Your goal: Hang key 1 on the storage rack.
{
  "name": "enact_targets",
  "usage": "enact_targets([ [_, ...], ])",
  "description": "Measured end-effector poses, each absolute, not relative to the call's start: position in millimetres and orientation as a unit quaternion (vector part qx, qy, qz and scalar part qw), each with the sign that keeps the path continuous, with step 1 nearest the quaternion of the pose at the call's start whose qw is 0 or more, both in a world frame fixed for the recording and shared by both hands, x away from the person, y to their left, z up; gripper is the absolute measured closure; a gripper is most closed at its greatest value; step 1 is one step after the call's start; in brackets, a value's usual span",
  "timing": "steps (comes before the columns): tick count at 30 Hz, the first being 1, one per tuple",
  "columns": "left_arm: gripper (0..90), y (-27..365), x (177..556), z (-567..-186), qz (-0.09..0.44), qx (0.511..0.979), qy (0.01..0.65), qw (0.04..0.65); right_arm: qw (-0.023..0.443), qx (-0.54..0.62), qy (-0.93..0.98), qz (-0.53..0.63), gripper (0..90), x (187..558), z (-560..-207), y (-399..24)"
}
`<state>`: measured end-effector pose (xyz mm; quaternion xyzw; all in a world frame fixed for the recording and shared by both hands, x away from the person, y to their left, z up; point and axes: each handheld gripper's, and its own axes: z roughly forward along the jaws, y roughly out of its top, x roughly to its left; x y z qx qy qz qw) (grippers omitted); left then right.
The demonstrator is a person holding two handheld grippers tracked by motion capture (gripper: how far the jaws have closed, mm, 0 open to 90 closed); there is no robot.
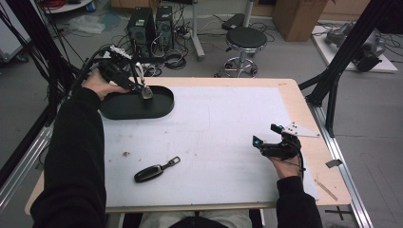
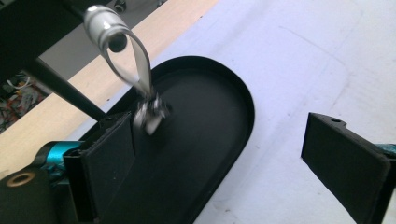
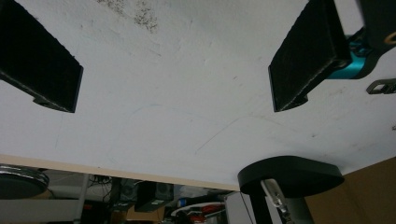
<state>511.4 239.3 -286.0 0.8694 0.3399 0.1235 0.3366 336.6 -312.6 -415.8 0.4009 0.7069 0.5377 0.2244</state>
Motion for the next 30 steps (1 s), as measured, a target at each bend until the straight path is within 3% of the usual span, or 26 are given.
enact_targets([
  [18, 3.2, 238, 476, -277, 0.114, 0.878, 0.325, 0.334, 0.225, 0.398, 0.706, 0.541, 2.1, 337, -415, -312],
  [30, 3.2, 224, 453, -268, 0.121, 0.891, 0.298, 0.321, 0.223, 0.398, 0.706, 0.543, 2.1, 337, -415, -312],
])
